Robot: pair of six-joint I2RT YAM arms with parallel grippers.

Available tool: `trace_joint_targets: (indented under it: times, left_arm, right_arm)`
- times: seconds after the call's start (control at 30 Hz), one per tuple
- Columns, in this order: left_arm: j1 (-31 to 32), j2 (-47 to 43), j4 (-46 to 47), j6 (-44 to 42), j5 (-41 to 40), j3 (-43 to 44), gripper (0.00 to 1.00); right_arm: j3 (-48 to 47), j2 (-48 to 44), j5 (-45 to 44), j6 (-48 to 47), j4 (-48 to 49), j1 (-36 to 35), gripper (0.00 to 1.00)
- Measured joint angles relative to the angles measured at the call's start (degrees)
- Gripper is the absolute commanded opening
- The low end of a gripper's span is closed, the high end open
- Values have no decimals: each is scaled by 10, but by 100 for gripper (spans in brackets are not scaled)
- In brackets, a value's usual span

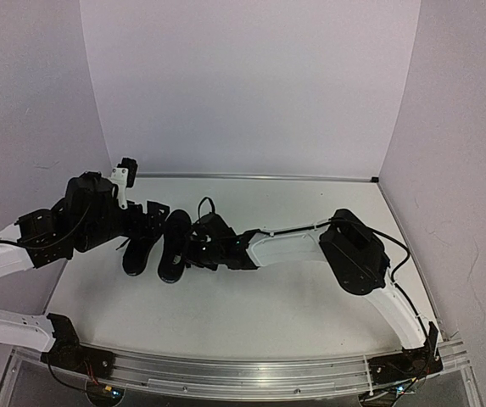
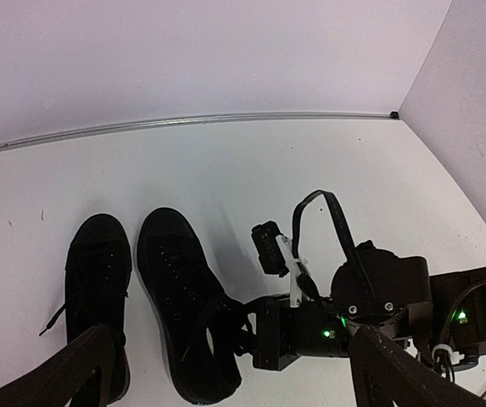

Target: Tie the shoes

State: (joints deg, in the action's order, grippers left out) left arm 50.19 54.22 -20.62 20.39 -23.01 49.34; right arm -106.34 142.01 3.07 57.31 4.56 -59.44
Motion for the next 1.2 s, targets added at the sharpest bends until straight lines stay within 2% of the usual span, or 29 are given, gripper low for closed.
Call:
trace_joint_targets:
  times: [0.13,0.23,0.37,0.67,0.77,0.87,1.0,1.2]
  left_arm:
    - [0,0,2,-4,-2,0,100]
    - [0,-1,2,-6,-2,0,100]
    - [0,-1,2,-9,-3,0,100]
    - [0,-1,2,-9,-8,0,100]
    - [0,-1,1,-10,-8,0,99]
    - [0,-1,-3,-11,-8,0,100]
    - [0,5,-37,-15,-8,10,99]
    - [0,45,-91,-27,-6,71,100]
  right_arm:
    - [0,-1,-3,0,-5,-1,0]
    - [0,-1,-3,0,-7,-1,18]
    - [-7,-2,4,-1,1,-1,33]
    - [-30,-10,43,-4,27,-1,37]
    - [-31,-10,58,-5,32,-1,45]
    - [-30,-13,70,-11,32,-1,58]
    - [31,-71,75,-36,33,-1,78]
    - [186,-245,69,-88,47,5,93]
